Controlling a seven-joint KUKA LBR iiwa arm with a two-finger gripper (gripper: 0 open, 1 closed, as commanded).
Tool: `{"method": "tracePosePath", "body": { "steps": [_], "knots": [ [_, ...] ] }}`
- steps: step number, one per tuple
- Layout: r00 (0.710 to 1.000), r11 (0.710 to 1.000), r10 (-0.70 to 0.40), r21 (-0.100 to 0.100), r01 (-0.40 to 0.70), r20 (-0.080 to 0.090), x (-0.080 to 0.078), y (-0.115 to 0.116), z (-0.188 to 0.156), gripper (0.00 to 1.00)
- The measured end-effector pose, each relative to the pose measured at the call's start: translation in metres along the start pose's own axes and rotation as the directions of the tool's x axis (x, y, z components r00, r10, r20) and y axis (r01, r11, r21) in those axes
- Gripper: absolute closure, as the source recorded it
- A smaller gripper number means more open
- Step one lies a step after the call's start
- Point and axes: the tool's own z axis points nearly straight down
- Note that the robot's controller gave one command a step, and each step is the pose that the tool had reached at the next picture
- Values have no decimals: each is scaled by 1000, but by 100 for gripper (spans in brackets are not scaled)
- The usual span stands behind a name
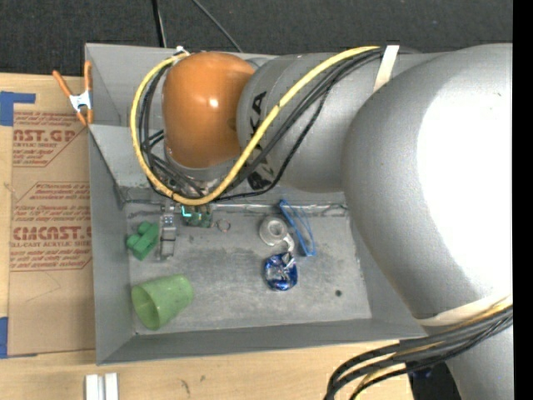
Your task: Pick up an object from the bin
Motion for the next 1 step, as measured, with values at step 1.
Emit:
{"method": "tracePosePath", "body": {
  "steps": [1],
  "knots": [
    [966,966,260,0,-260,1,-1,9,74,0]
  ]
}}
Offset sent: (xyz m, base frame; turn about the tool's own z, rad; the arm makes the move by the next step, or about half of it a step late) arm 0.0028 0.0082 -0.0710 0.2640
